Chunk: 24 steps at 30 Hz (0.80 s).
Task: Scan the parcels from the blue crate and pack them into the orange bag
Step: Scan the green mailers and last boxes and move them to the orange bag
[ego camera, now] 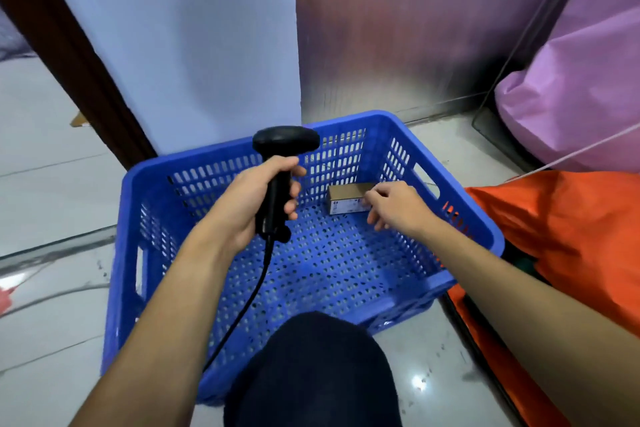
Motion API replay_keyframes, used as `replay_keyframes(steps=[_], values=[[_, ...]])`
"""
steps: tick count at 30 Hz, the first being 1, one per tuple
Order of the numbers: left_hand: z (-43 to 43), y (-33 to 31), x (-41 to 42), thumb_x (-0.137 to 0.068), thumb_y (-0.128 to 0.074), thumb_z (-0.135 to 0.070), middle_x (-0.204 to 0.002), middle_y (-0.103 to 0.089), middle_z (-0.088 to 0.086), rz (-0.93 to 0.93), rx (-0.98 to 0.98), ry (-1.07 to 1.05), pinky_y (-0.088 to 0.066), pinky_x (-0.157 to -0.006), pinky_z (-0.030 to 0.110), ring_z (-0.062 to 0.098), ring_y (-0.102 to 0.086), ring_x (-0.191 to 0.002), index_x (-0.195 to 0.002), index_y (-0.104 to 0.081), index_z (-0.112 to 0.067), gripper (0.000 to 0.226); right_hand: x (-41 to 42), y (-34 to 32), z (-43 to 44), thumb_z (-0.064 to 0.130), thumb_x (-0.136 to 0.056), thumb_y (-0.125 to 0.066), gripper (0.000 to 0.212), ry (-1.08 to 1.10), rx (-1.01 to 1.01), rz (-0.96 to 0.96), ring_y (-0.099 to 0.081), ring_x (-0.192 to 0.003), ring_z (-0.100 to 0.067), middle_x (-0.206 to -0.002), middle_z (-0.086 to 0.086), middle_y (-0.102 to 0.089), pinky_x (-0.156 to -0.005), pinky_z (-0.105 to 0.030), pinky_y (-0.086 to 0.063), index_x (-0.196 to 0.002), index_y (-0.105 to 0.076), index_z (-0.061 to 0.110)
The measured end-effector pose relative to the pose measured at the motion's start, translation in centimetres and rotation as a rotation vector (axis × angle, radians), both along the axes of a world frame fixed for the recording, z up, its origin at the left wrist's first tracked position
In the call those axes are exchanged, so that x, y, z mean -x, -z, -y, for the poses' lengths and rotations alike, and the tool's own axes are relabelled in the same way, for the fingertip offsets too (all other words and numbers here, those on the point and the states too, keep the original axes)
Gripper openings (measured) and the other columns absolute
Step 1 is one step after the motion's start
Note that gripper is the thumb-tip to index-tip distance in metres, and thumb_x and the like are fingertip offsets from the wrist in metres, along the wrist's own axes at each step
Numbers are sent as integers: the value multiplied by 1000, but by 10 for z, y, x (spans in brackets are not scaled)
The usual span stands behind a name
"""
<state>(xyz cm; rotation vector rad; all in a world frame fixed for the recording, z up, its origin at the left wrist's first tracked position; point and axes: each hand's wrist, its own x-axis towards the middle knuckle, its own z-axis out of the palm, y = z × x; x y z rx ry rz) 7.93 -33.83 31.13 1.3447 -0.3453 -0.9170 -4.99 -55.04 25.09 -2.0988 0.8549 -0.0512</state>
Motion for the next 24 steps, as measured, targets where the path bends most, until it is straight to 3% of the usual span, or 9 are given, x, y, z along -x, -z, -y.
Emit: replay_keyframes(steps=[3, 7, 9, 12, 16, 21, 24], values=[[18, 35, -13, -102, -57, -29, -67, -54, 3, 9, -26, -50, -46, -50, 29, 17, -45, -49, -103, -66, -7, 23, -23, 32, 18, 23, -104, -49, 30, 13, 6, -55, -70, -62, -19, -73, -6, -75, -62, -32, -55, -93, -71, 7], [36, 70, -13, -100, -64, -24, -65, -53, 1, 34, -63, -146, -43, -46, 28, 15, -44, -48, -104, -64, -6, 18, -51, 75, 40, 32, -106, -50, 36, -1, -20, -218, -72, -76, -25, -83, -10, -75, -79, -41, -59, -98, -70, 3], [42, 89, -13, -99, -68, -22, -66, -53, 2, 71, -85, -125, -42, -47, 29, 15, -45, -49, -100, -64, -8, 15, -66, 95, 50, 40, -105, -50, 42, -16, 9, -291, -71, -92, -34, -102, -17, -74, -83, -44, -58, -115, -65, 2], [47, 108, -11, -98, -70, -22, -67, -54, 1, 114, -117, -104, -43, -48, 31, 16, -45, -49, -90, -65, -14, 13, -79, 118, 63, 46, -104, -48, 55, -77, 165, -428, -59, -119, -39, -136, -20, -58, -94, -43, -50, -143, -42, 8], [54, 116, -13, -98, -69, -21, -64, -51, 2, 113, -139, -160, -40, -46, 28, 14, -43, -47, -84, -62, -15, 17, -87, 146, 80, 40, -103, -52, 61, -201, 322, -507, -49, -133, -39, -150, -20, -41, -105, -45, -42, -150, -32, 8], [55, 107, -16, -95, -70, -21, -65, -51, 3, 95, -149, -161, -39, -45, 27, 15, -42, -47, -94, -65, -10, 12, -97, 177, 103, 27, -92, -68, 83, -188, 399, -512, -35, -142, -37, -158, -12, -28, -113, -47, -38, -157, -20, 13], [57, 103, -12, -92, -71, -24, -65, -51, 3, 86, -151, -132, -39, -46, 27, 16, -43, -47, -91, -66, -11, 14, -110, 187, 116, 20, -89, -67, 91, -195, 447, -492, -28, -149, -34, -165, -7, -21, -119, -45, -33, -162, -13, 16]])
